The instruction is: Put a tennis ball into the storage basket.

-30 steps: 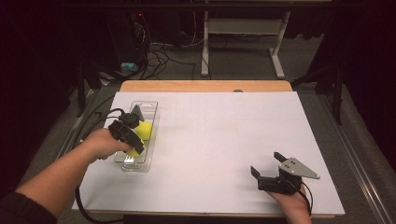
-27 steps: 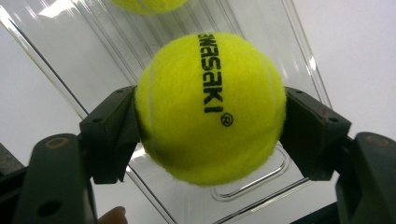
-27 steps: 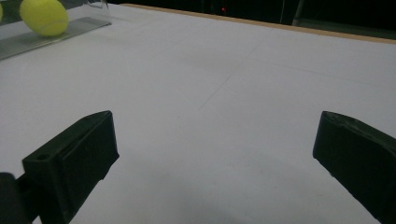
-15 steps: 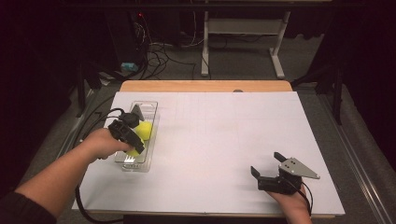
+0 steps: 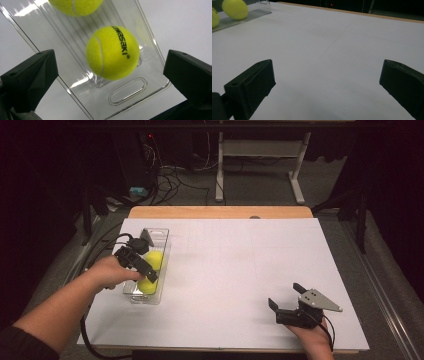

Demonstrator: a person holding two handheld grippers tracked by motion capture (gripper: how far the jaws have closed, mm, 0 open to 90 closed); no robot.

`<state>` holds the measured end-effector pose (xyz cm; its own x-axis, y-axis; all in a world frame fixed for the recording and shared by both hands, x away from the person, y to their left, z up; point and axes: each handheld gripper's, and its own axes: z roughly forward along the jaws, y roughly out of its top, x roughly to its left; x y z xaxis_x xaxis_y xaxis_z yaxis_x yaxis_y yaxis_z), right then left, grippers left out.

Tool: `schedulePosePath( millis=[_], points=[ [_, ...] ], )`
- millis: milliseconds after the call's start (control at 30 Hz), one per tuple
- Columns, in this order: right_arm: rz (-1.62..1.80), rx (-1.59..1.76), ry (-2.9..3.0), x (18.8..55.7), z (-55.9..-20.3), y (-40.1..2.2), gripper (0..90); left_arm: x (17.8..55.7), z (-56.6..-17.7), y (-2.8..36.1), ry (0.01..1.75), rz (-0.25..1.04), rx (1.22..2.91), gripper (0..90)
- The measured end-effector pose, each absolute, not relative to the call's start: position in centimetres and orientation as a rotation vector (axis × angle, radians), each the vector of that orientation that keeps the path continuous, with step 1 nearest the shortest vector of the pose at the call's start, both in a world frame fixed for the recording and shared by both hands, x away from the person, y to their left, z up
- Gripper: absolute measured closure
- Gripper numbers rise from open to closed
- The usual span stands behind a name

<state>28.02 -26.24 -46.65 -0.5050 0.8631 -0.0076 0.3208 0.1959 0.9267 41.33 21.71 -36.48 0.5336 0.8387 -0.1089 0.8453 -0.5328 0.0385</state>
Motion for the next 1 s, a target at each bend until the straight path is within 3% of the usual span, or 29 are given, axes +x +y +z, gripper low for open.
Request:
schedulePosePath(
  millis=[400, 1000],
  points=[
    [1.293, 1.100, 1.930, 28.0, -46.6, -26.2, 0.0, 41.2, -36.3, 21.0, 1.466, -0.102, 2.664, 0.6],
    [1.294, 1.096, 1.927, 28.0, -46.6, -26.3, 0.0, 41.4, -36.1, 16.6, 1.387, -0.078, 2.692, 0.7]
  ],
)
